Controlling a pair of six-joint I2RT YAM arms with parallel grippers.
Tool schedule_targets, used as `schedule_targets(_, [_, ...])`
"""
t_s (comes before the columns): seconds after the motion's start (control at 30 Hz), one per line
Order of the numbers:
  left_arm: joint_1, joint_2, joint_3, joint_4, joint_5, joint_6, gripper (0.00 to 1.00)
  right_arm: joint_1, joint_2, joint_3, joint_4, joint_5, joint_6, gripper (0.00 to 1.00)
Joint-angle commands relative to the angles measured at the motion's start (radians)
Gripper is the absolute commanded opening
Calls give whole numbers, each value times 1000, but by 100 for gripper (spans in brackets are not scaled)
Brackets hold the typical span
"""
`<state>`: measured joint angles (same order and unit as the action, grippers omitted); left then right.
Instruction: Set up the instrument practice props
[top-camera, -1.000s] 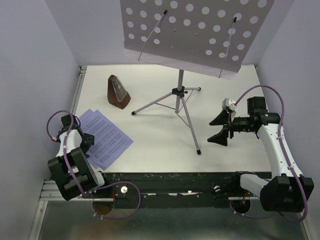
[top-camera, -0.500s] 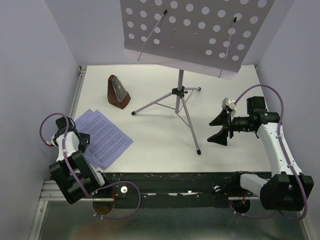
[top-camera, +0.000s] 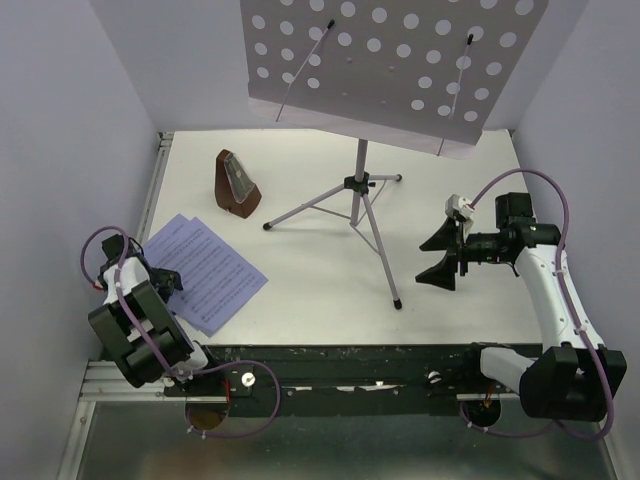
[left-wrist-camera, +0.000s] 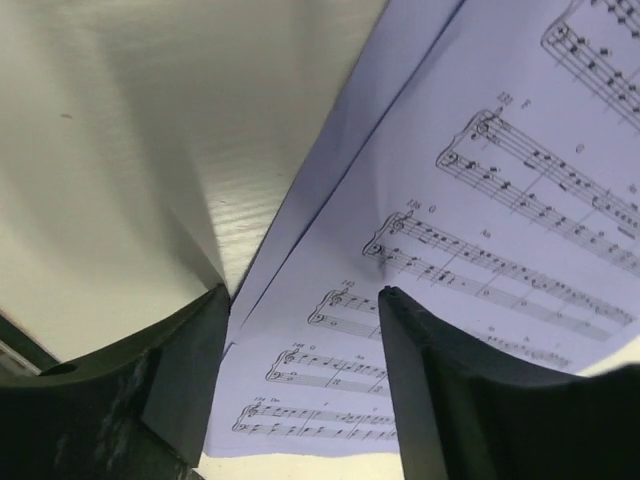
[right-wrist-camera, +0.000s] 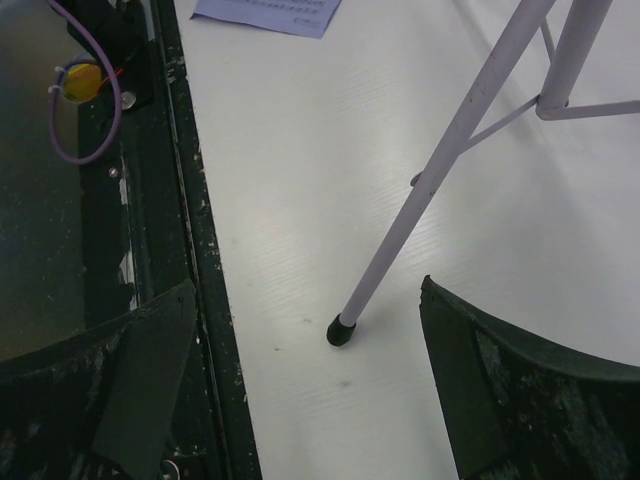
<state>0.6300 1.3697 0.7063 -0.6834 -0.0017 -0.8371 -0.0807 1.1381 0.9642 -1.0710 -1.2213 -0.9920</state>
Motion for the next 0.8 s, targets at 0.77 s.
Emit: schedule_targets(0.77, [-259,118,-67,298,496,158,69,-8,-17,36,-43,-1,-56,100])
